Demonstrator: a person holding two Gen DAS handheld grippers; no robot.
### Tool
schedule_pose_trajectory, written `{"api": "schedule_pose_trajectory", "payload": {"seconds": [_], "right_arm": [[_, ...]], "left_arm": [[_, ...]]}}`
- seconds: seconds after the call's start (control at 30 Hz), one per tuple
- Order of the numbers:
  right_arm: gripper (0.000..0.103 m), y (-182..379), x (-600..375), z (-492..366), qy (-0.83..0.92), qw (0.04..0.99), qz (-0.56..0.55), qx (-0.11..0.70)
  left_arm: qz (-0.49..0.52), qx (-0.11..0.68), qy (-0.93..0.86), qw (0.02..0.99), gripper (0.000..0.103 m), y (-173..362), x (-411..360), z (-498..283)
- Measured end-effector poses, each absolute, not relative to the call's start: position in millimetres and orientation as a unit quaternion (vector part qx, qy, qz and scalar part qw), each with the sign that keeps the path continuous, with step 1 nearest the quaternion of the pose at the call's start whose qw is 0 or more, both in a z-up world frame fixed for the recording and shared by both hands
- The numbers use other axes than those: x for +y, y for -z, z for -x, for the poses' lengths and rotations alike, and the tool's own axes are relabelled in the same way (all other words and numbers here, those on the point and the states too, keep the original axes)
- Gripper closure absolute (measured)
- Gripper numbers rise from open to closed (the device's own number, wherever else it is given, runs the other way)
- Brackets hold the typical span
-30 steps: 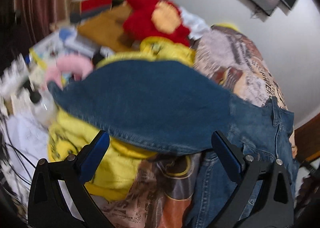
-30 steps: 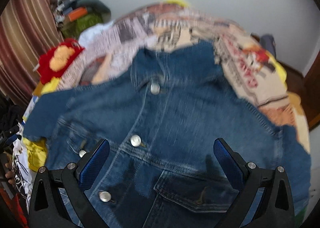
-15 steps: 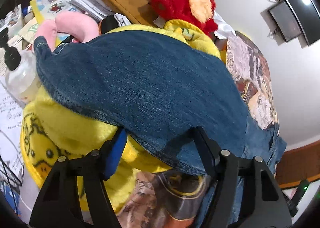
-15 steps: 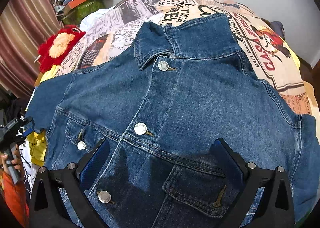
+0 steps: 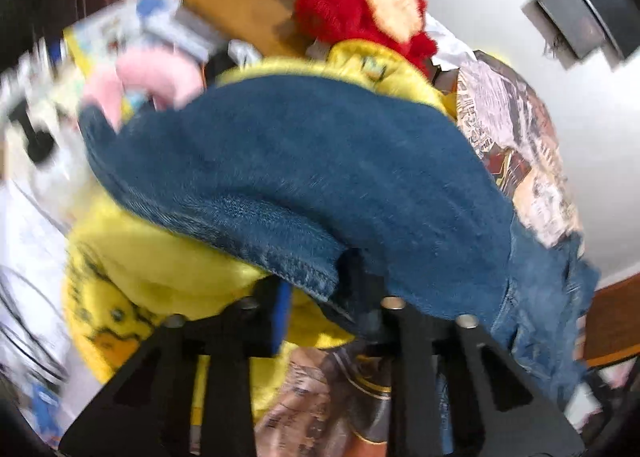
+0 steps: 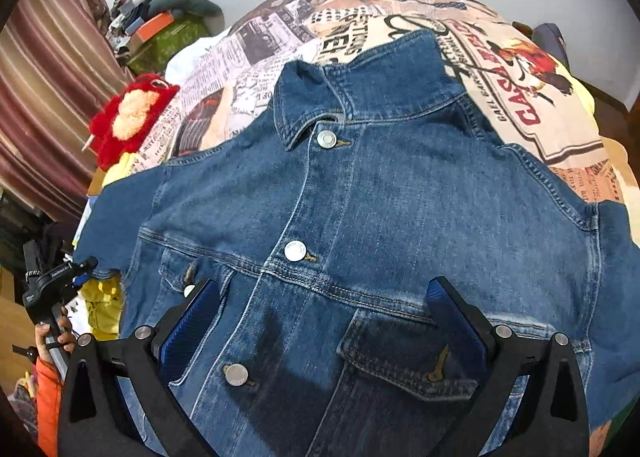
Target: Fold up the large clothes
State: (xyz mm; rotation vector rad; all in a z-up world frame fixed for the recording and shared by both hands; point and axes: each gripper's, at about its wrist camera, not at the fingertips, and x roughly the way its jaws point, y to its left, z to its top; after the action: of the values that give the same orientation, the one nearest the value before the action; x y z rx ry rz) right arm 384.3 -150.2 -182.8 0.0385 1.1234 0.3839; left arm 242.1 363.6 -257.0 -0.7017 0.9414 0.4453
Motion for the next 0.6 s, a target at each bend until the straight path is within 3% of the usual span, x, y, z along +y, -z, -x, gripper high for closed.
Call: {"api": "schedule_pose_trajectory", "payload": {"seconds": [0.17,0.37,0.6], "right_arm": [[0.0,167.6,-160.4,-383.2,-0.174,0.839,-0.013,0.516],[0.0,142.4,-169.7,-374.3,-0.171,0.862,0.028,0.477],[0.0,123.8,-187.9,-361.8,-0.168,0.874,0.038,0.454]], "left_arm": [[0.213,0.408,-0.236,0.856,0.089,199.0,336.5,-256.4],[0.164,0.372,-0.21,0.889,0.094,142.9,305.3,-283.5],[0.119,0.363,-0.147,0.912,0.099,122.9,239.7,-316.8]]}}
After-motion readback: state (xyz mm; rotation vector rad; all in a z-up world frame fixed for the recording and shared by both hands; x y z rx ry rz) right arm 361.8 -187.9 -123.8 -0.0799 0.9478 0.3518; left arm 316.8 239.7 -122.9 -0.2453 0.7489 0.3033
